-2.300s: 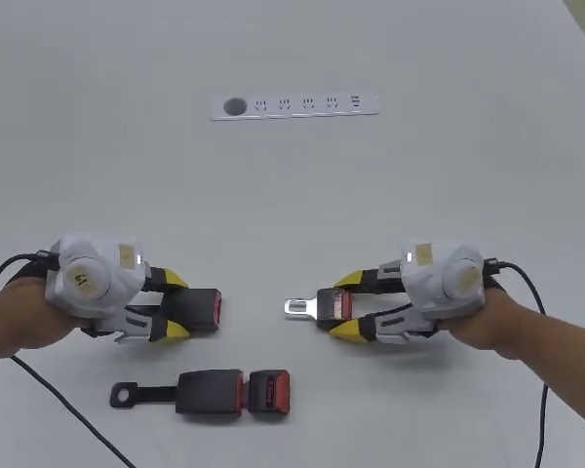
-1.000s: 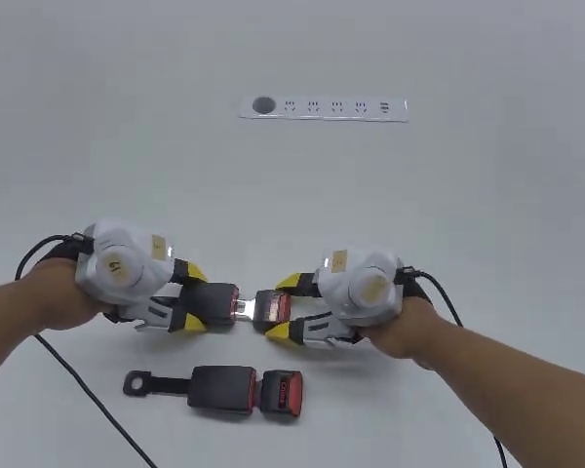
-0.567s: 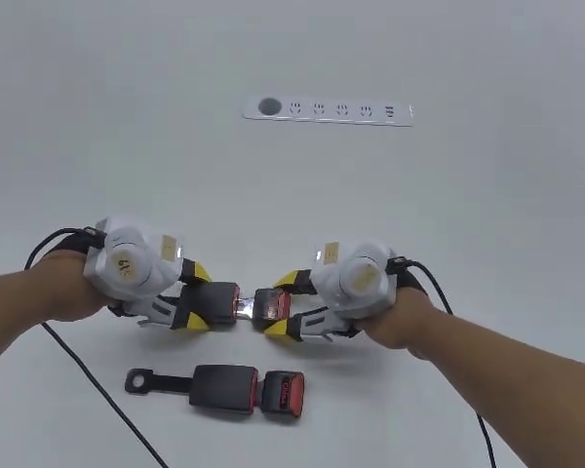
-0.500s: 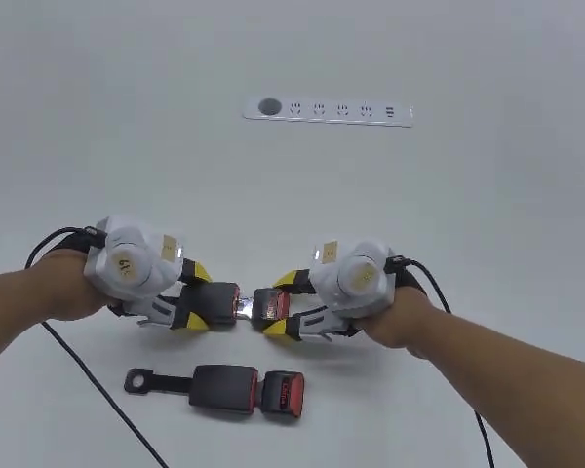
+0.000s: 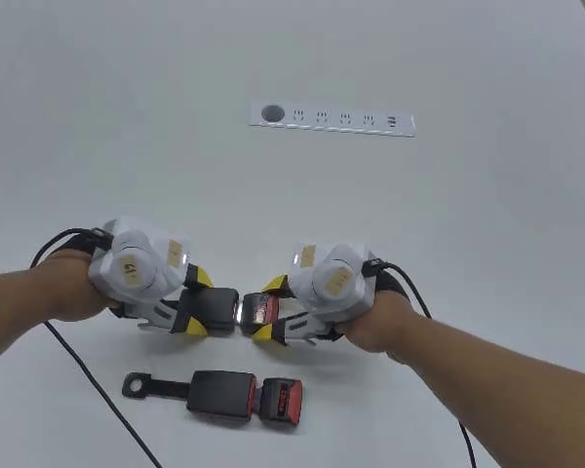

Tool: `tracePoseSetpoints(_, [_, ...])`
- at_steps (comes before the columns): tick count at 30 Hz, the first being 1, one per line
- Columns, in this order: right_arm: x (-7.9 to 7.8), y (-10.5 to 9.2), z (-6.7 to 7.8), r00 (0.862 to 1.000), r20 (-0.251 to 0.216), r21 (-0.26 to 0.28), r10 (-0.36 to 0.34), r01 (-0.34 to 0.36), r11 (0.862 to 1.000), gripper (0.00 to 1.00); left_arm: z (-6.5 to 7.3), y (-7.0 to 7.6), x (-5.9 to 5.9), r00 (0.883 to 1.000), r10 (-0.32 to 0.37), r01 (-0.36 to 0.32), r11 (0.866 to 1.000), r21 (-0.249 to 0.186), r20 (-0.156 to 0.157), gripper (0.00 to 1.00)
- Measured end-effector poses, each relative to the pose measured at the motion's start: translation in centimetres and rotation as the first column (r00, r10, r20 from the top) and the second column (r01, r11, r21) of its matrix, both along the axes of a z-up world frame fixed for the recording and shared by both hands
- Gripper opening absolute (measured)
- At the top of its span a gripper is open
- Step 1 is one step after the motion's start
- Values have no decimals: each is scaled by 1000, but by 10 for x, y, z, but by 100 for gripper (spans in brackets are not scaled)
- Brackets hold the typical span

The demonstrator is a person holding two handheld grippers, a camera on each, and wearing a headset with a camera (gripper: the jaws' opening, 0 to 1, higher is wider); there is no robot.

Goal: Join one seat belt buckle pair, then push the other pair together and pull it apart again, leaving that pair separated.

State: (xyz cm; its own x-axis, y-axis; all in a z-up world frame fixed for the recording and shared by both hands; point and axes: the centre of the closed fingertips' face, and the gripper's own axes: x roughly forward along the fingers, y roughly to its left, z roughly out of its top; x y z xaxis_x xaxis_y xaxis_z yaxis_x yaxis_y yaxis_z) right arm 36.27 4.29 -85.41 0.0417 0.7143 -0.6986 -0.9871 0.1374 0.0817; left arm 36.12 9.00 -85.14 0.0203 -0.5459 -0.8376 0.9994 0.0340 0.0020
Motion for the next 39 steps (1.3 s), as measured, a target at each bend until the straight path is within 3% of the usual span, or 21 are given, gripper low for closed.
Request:
tracePoseSetpoints(18, [0,1,-1,1000,15,-17,5,-5,1000,34,-6,4,2,1000,-16,16,1000,12,-3,34])
tracePoseSetpoints(32, [1,-1,-1,1000,22,7,19,-19,1000,35,-6,4,2,1000,-24,23,1000,-14,-11,35])
tracePoseSetpoints(39, [0,-14,-1,999,31,22,10,-11,1000,35,0,0,-1,1000,-19,19,999,-29,-15,35])
